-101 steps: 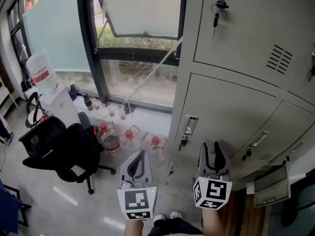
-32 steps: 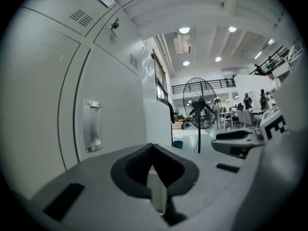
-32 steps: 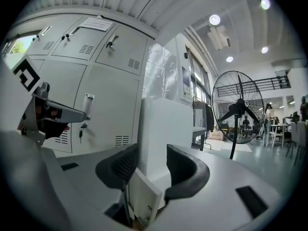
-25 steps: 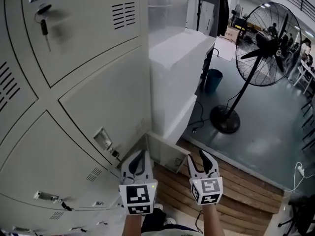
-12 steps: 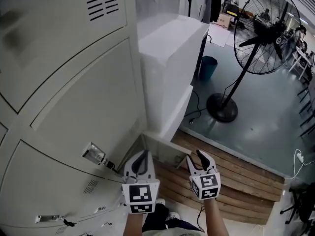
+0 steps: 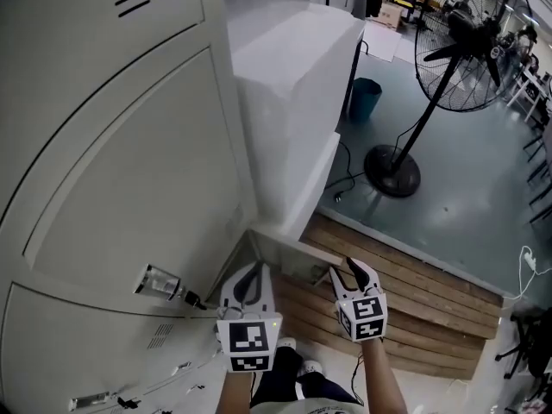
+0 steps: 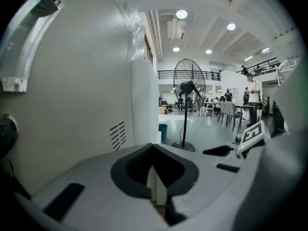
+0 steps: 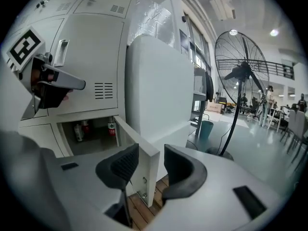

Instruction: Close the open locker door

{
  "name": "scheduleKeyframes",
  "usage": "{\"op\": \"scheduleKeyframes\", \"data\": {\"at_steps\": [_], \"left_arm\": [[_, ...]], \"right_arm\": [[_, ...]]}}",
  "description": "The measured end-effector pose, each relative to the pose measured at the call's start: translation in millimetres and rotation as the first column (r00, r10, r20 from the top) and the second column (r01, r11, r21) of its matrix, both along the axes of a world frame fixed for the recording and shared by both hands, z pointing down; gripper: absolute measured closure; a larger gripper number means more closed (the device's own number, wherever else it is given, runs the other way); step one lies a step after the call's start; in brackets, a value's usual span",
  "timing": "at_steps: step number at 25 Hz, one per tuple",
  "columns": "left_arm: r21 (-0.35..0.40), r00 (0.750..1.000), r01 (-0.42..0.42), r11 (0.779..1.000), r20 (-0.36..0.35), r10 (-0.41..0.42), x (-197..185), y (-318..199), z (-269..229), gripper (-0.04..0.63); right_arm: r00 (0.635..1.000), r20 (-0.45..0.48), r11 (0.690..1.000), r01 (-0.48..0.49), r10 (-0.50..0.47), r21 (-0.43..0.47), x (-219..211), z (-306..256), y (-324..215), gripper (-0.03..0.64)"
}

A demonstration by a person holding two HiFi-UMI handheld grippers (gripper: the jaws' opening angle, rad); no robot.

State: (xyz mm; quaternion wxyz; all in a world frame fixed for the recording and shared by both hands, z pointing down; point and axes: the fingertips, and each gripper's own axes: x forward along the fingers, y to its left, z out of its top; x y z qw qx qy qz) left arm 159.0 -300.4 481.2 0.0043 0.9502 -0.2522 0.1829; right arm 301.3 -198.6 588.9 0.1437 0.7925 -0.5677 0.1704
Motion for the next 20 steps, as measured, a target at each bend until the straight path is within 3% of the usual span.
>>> {"op": "scheduleKeyframes", "data": {"at_steps": [12,20], "left_arm": [[-0.014,1.000,-0.025,1.000,0.018,0.025,6,-1,9,0.597],[-0.022,1.000,0.004,1.000,0.009,-0.003,-7,4,9,0.597]], "right_arm": [[0.999,0.003,0.998,0.035,-0.035,-0.046,1,17,-8,0.445],[0.998,-0.017,0.996,0.067,-0.068,-0.058,-12,18,0,0.486]]}}
